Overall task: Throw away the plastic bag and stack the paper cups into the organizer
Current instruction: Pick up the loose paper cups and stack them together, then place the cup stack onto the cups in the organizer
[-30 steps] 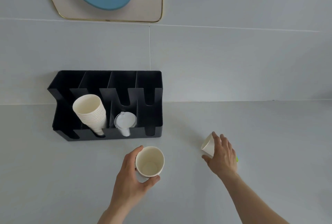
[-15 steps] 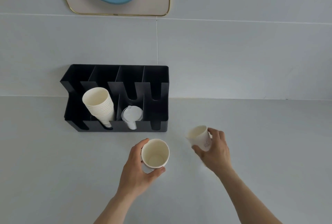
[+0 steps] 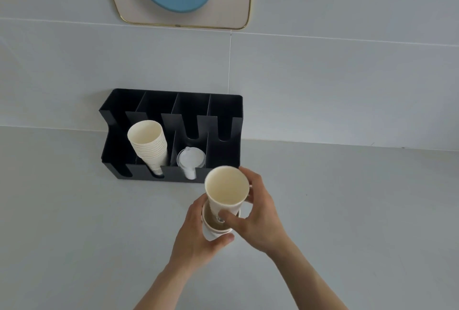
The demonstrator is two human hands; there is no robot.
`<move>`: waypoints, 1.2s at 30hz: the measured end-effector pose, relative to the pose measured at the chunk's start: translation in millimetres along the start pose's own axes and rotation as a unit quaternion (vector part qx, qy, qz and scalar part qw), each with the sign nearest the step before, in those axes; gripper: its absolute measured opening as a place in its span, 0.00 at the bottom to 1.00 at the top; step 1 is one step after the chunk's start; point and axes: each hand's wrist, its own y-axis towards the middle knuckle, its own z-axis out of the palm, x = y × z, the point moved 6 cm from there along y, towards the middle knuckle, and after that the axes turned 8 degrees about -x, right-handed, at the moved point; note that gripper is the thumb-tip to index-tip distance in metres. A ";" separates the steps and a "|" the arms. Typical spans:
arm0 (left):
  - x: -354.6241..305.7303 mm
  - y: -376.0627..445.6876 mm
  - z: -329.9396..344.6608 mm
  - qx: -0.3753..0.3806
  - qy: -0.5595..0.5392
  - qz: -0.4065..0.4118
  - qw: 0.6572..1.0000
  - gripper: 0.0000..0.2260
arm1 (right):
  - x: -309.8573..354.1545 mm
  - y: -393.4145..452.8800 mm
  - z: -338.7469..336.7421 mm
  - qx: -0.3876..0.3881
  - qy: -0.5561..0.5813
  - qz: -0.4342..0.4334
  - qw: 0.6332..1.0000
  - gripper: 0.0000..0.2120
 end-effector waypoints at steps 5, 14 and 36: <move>8.4 -1.3 -9.4 0.025 -0.078 -0.050 0.995 0.42 | -31.1 -6.7 14.4 0.031 -0.070 0.016 0.997 0.43; 16.0 -1.1 -29.4 0.002 -0.154 -0.170 0.973 0.21 | -62.7 -11.7 23.0 0.132 -0.078 0.109 0.982 0.53; -32.0 35.6 -83.1 -0.052 -0.223 -0.195 0.954 0.07 | 3.6 36.7 9.0 0.044 0.120 0.260 0.957 0.07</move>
